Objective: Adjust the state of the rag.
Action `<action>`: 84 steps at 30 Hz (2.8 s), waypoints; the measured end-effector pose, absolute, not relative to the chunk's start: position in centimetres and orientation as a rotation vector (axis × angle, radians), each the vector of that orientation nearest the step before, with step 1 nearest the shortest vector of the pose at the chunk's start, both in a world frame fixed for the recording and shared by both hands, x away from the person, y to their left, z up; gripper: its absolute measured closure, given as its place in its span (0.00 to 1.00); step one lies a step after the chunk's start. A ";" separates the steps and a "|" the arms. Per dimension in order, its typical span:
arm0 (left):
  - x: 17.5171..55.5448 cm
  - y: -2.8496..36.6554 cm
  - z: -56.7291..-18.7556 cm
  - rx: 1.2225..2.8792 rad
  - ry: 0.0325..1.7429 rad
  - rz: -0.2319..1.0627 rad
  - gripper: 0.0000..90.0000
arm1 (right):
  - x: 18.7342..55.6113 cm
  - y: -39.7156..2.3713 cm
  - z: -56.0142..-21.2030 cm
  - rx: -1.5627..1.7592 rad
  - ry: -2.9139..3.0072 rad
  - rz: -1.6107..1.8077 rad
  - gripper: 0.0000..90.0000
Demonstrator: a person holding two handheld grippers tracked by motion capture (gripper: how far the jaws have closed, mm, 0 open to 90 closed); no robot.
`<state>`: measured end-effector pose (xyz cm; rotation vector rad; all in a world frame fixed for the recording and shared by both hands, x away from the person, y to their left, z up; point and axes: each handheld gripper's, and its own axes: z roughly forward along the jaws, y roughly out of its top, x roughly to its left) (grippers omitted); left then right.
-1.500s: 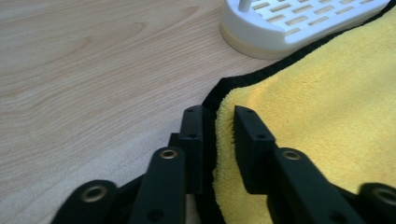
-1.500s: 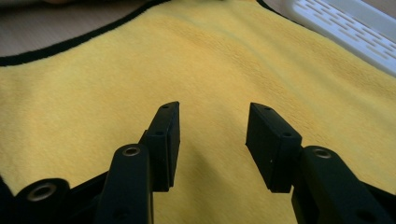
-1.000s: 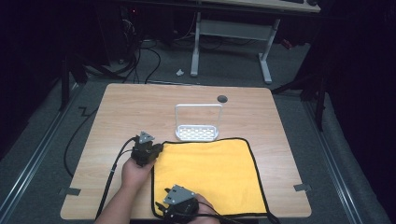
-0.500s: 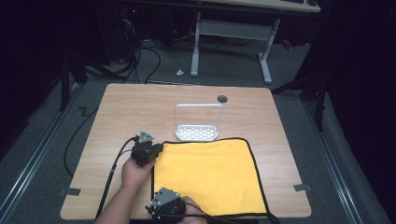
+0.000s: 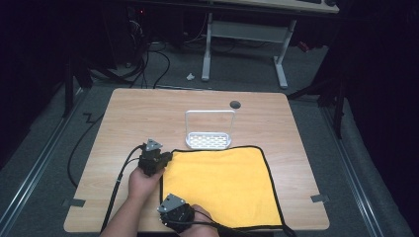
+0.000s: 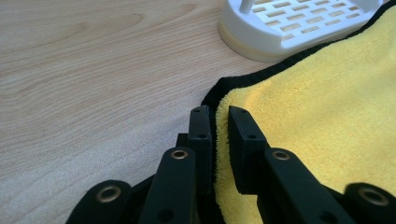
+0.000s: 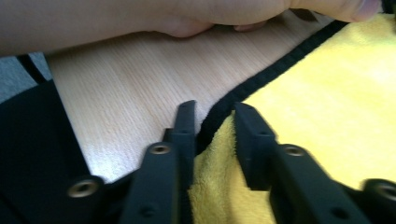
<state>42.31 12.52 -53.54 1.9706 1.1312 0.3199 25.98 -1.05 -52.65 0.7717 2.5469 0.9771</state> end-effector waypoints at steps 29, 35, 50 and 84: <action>42.3 19.6 -50.5 1.791 1.251 0.239 0.92 | 27.3 2.6 -48.0 0.636 2.472 1.270 0.92; 42.0 22.4 -49.1 1.793 1.304 0.255 0.92 | 27.2 5.1 -46.9 0.584 2.447 1.335 0.92; 41.7 13.1 -48.0 1.793 1.253 0.270 0.92 | 25.1 -3.5 -46.0 0.687 2.338 1.237 0.92; 41.3 -2.3 -48.6 1.925 1.122 0.299 0.91 | 22.6 -18.3 -49.4 0.997 2.240 1.074 0.91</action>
